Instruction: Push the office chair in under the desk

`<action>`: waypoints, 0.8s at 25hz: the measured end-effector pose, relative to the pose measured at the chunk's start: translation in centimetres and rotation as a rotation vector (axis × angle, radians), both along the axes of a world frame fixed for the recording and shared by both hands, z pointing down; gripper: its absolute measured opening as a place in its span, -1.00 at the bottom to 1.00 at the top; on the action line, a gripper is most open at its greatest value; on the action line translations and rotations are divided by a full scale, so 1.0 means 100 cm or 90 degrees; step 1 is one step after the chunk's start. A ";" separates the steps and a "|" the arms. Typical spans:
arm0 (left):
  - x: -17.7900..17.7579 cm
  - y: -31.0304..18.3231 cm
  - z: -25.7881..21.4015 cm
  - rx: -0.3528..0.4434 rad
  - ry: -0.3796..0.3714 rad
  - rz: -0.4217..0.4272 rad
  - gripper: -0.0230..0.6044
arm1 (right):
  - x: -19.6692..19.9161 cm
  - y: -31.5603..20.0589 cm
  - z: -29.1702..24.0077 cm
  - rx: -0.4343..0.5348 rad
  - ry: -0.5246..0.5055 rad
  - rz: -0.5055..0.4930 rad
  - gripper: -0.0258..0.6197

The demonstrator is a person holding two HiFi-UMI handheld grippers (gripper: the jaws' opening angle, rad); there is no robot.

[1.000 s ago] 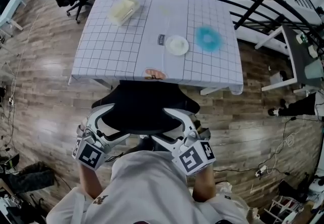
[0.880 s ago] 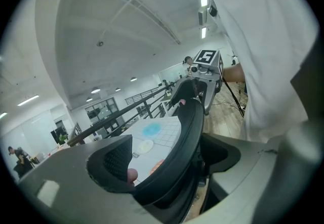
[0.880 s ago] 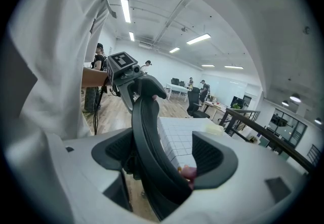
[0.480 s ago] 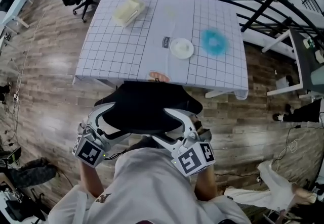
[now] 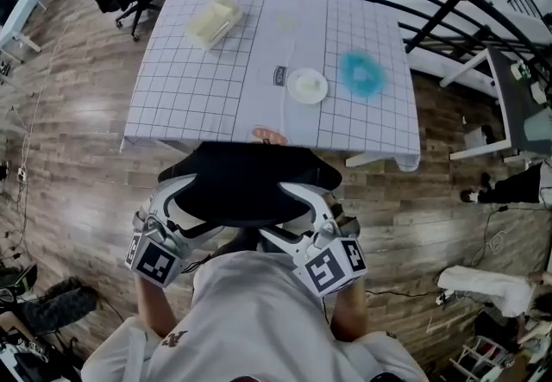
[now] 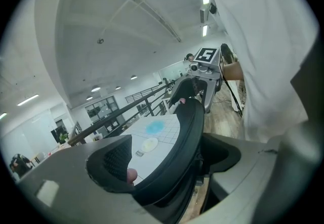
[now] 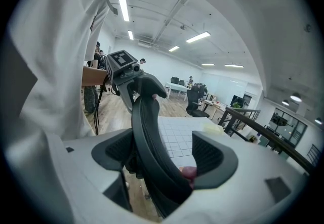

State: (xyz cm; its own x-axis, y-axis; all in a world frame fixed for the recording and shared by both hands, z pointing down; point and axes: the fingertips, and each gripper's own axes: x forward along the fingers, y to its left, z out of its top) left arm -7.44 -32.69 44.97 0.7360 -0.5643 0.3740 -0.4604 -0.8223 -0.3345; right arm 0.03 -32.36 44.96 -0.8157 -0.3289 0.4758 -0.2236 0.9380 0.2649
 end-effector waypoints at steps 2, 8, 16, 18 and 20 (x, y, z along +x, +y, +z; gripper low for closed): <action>-0.005 -0.004 0.001 -0.001 0.000 0.003 0.42 | -0.005 -0.004 0.000 -0.001 0.000 0.004 0.23; -0.015 -0.017 -0.001 0.000 0.006 0.013 0.43 | -0.015 -0.015 -0.001 0.001 -0.005 0.013 0.23; -0.020 -0.027 -0.004 0.003 0.015 0.021 0.43 | -0.020 -0.026 -0.004 -0.004 -0.013 0.016 0.25; -0.022 -0.028 -0.003 0.002 0.016 0.025 0.43 | -0.023 -0.027 -0.003 -0.007 -0.012 0.018 0.25; -0.025 -0.029 -0.002 0.001 0.015 0.026 0.43 | -0.025 -0.029 -0.002 -0.008 -0.011 0.020 0.25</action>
State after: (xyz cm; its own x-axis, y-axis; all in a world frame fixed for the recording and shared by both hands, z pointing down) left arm -9.96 -35.63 44.77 0.7672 -0.5338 0.3558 -0.4339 -0.8403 -0.3251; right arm -2.48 -35.21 44.72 -0.8135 -0.3491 0.4652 -0.2579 0.9334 0.2494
